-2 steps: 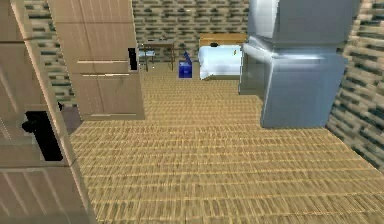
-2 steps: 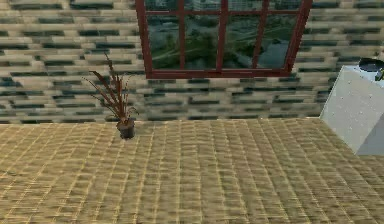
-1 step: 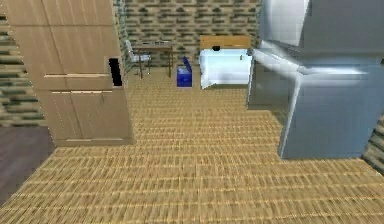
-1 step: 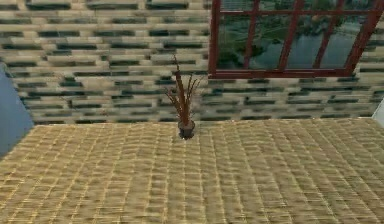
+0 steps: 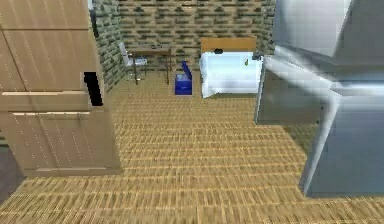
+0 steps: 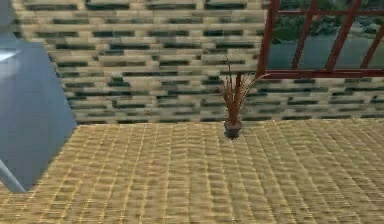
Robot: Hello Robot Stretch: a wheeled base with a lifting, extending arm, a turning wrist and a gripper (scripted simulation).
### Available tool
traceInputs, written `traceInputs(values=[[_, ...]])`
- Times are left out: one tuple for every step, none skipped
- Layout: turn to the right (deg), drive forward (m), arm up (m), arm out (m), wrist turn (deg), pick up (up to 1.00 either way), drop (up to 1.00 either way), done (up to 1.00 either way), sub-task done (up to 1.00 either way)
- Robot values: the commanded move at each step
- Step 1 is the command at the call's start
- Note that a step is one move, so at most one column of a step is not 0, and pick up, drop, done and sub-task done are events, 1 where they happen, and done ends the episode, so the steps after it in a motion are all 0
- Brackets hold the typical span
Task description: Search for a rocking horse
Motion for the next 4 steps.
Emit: traceInputs(values=[[-45.0,0.0,0.0,0.0,0.0,0.0,0.0,0.0,0.0],[0.0,0.7,0.0,0.0,0.0,0.0,0.0,0.0,0.0],[-30.0,0.0,0.0,0.0,0.0,0.0,0.0,0.0,0.0],[0.0,1.0,0.0,0.0,0.0,0.0,0.0,0.0,0.0]])
